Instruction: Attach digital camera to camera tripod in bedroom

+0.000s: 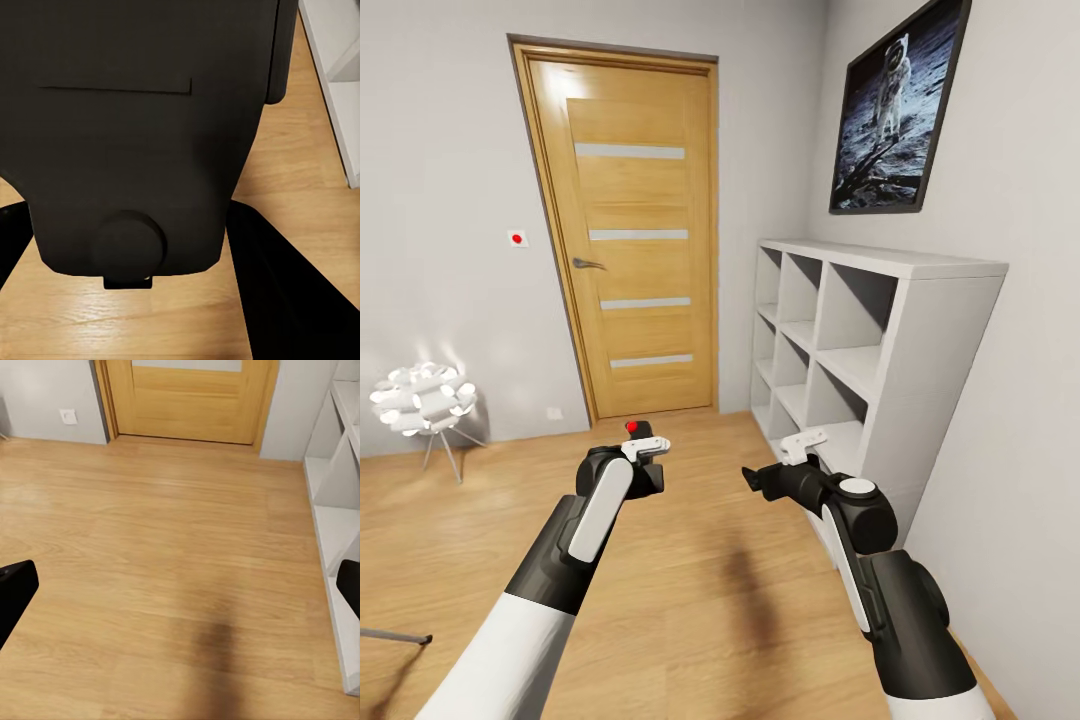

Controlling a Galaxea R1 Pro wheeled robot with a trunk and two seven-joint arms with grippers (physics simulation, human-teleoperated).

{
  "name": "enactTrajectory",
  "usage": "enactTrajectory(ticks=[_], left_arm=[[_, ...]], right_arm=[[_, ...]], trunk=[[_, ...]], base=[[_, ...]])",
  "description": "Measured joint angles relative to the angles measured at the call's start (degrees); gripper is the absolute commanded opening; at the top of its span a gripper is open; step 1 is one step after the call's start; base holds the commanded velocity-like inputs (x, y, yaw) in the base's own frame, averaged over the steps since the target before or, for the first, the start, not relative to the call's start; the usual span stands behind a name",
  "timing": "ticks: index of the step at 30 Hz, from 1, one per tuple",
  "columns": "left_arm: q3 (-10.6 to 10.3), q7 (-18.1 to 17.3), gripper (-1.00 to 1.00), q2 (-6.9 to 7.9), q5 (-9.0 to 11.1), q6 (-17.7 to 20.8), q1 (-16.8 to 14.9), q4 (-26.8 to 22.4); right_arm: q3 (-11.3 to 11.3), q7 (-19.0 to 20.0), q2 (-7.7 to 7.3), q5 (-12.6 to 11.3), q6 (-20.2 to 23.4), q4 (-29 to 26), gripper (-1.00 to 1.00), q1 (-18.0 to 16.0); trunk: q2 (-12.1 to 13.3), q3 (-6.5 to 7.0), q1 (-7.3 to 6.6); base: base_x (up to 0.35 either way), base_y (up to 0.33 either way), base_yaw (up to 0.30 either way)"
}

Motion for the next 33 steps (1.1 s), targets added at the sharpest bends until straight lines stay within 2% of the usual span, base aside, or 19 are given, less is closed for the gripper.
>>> enactTrajectory(ticks=[27,33], left_arm=[[0.0,0.0,-1.0,0.0,0.0,0.0,0.0,0.0],[0.08,0.07,-1.0,0.4,-0.14,-0.1,1.14,-0.03]], right_arm=[[0.0,0.0,0.0,0.0,0.0,0.0,1.0,0.0],[-0.09,0.0,0.01,-0.15,0.79,0.0,1.0,0.2]], trunk=[[0.0,0.0,0.0],[0.0,0.0,0.0]], base=[[0.0,0.0,0.0],[0.0,0.0,0.0]])
